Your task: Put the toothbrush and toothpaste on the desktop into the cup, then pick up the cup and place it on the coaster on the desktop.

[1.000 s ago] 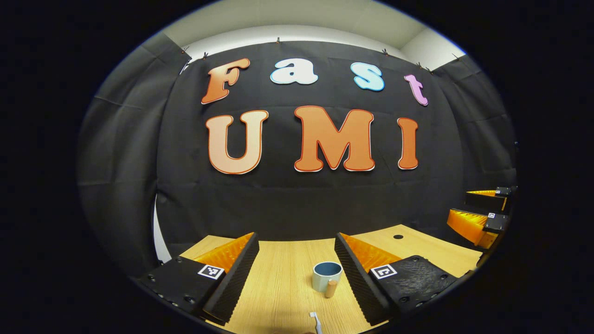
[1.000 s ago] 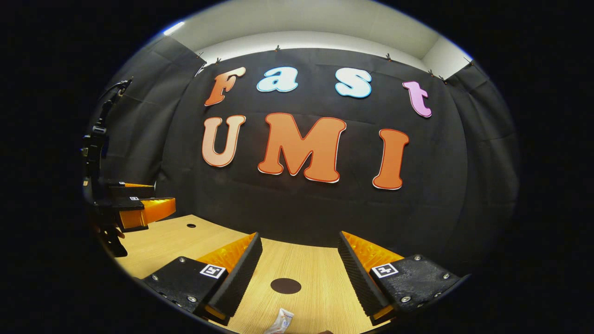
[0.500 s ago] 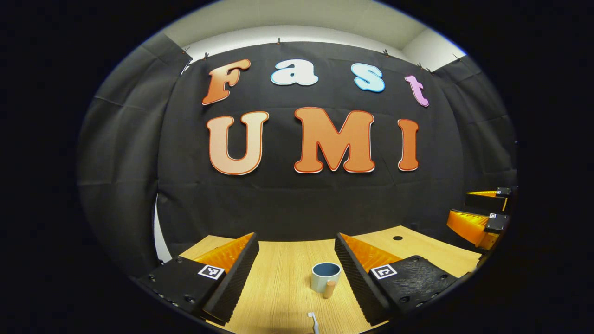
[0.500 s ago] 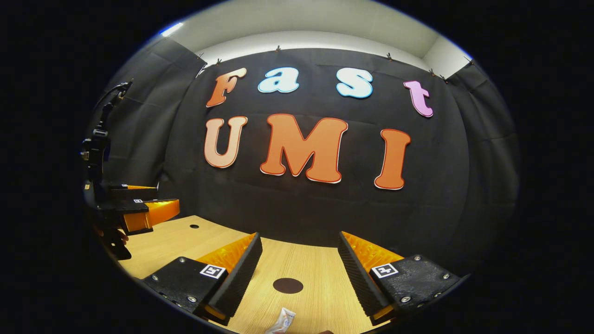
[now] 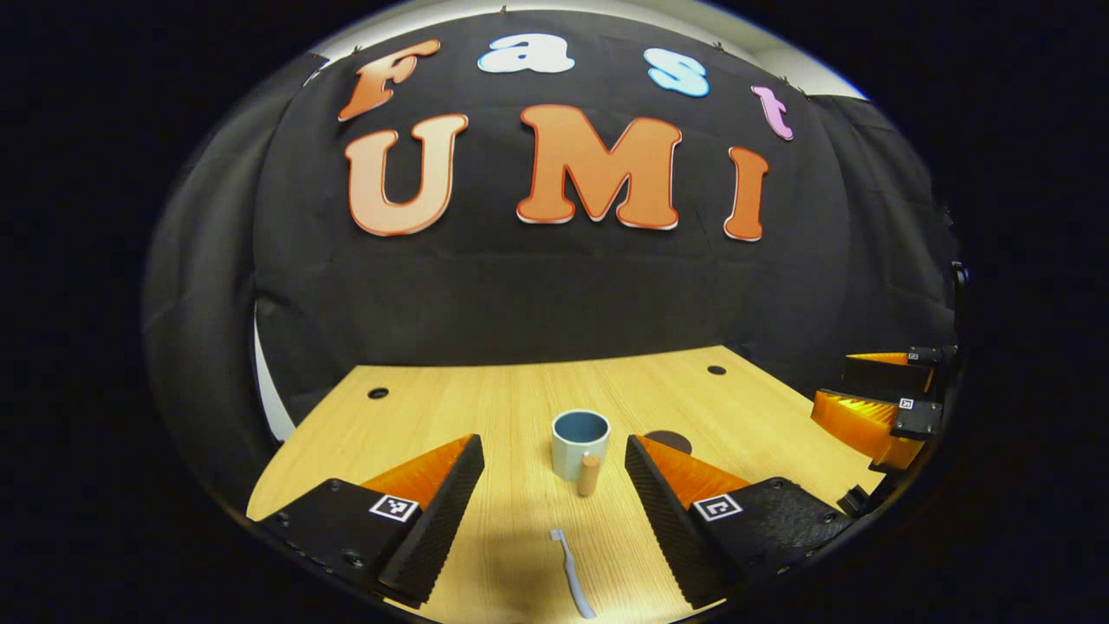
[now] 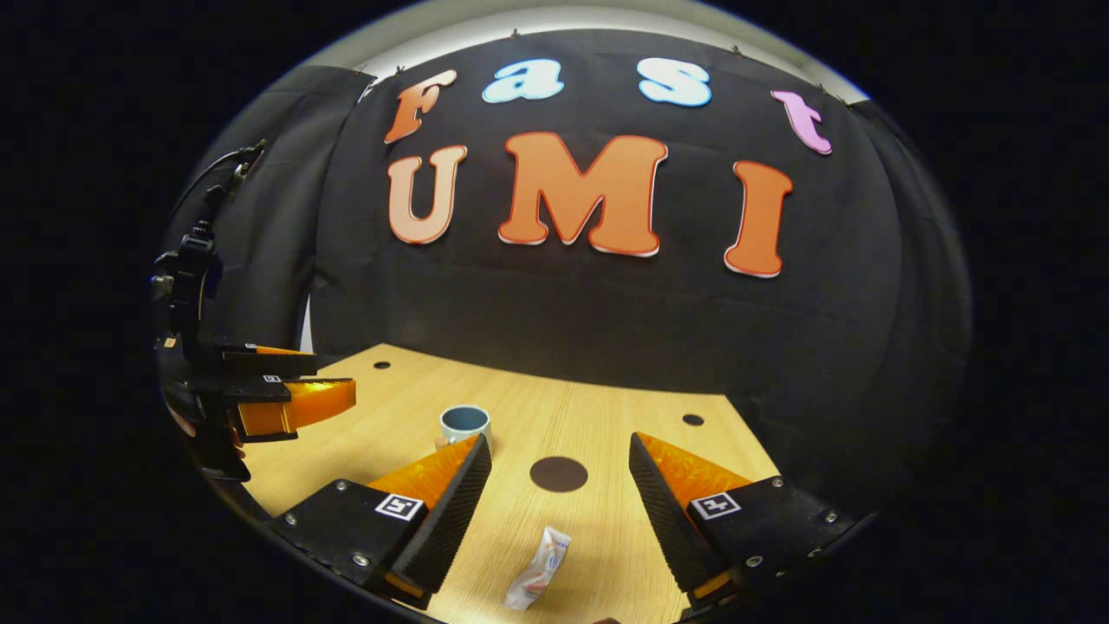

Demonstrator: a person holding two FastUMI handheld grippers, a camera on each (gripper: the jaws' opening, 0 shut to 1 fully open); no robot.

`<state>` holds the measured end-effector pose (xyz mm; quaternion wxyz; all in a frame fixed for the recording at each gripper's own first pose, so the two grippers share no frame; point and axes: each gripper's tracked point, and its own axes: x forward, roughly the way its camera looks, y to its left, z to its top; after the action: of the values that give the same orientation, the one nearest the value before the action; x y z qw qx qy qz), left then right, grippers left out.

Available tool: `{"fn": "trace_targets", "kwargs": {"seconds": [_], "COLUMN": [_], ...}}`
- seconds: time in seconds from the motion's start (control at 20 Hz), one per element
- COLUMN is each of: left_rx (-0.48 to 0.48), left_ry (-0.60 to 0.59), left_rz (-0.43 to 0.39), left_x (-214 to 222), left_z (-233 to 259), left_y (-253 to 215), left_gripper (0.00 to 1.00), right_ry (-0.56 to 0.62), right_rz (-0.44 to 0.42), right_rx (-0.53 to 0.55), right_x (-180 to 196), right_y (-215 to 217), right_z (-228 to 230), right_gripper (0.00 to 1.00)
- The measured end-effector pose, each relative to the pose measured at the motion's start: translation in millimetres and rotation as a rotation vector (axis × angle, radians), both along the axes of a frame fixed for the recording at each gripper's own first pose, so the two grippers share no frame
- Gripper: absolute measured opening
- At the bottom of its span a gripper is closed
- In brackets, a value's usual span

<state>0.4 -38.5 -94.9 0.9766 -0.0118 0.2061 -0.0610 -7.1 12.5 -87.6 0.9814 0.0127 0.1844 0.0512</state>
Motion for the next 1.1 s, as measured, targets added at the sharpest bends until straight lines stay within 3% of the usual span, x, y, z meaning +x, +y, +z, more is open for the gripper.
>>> {"fn": "trace_targets", "kwargs": {"seconds": [0.3, 0.55, 0.7, 0.95, 1.0, 1.1], "left_rx": [-0.032, -0.021, -0.027, -0.029, -0.025, -0.013], "left_ry": [0.329, 0.524, 0.674, 0.823, 0.851, 0.893], "left_rz": [-0.100, -0.082, -0.080, -0.049, -0.041, -0.033], "left_x": [-20.7, -25.4, -39.9, -55.1, -57.2, -56.7], "left_z": [-78.8, -95.3, -103.5, -122.1, -123.2, -124.4], "left_y": [-24.9, -30.1, -23.5, -26.8, -23.4, -18.4], "left_gripper": [0.98, 0.96, 0.95, 0.95, 0.87, 0.86], "right_ry": [0.276, 0.468, 0.540, 0.663, 0.684, 0.718], "right_rz": [0.023, 0.031, 0.027, 0.027, 0.031, 0.036], "right_rx": [0.085, 0.076, 0.046, 0.039, 0.026, 0.020], "right_x": [-1.3, -11.8, -16.1, -19.6, -20.8, -23.3], "right_y": [13.4, 12.9, 10.3, 9.5, 8.3, 8.8], "right_z": [-75.6, -127.9, -145.5, -181.0, -187.3, -195.9], "right_gripper": [0.92, 0.86, 0.84, 0.80, 0.80, 0.76]}}
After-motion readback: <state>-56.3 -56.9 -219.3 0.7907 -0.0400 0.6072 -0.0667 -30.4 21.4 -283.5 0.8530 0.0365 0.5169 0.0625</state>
